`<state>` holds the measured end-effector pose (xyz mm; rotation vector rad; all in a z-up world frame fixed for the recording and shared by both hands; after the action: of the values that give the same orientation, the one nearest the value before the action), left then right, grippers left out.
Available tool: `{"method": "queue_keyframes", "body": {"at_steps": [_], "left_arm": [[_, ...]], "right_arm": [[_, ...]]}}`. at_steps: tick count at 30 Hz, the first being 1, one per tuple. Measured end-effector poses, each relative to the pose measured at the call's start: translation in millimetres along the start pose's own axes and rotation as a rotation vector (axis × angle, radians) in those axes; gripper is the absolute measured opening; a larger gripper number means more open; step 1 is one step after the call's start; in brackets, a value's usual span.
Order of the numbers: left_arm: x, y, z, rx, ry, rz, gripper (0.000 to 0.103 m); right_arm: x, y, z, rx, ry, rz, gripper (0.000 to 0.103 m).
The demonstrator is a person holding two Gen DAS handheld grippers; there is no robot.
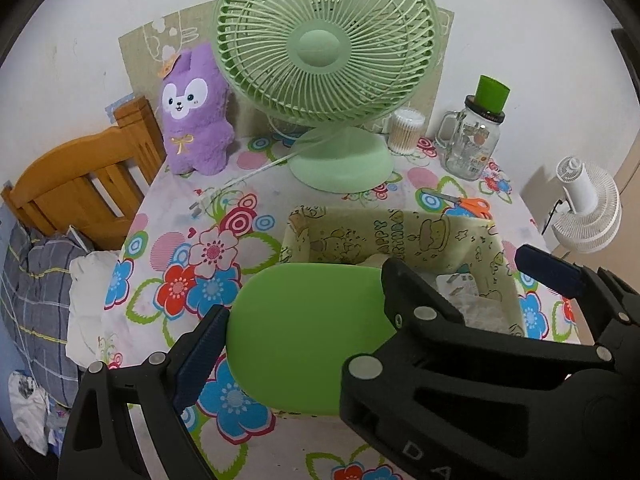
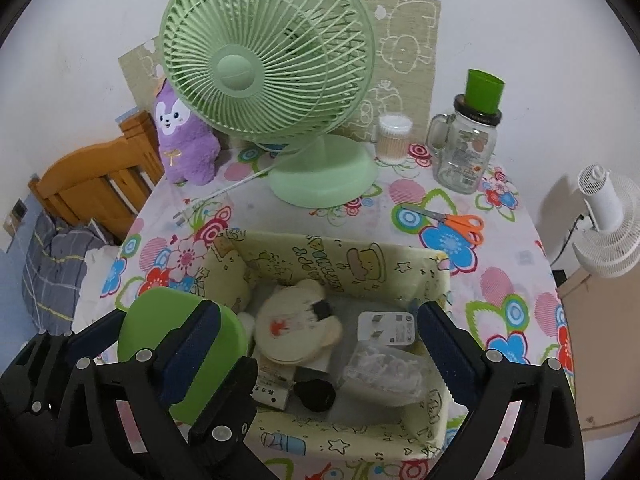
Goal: Organize rigid objects
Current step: 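Lower the green lid into the box and open the left gripper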
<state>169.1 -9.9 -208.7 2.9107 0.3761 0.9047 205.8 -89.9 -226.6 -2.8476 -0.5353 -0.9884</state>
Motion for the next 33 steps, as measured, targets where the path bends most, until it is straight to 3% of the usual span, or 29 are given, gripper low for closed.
{"method": "queue_keyframes", "body": {"at_steps": [15,33], "left_arm": [[-1,46,12,-0.088,-0.018,0.065,0.095],[-9,61,49,-0.116,-0.082,0.068,0.095]], "right_arm": [[-13,49,-8,-0.152,-0.045,0.077,0.100],[-29,72,20,-0.229,-0.125,0.110,0.100]]}}
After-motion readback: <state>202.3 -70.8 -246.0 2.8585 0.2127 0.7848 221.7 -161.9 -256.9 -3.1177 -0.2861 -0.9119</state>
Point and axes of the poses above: each gripper's, at about its wrist camera, not at the fingertips, and z roughly the way its jaws point, y to its right, x to its top, the point moved 3 cm from there along z, roughly the way its jaws point, and after that the axes turned 13 degrees about -z, right-handed, at the moved point
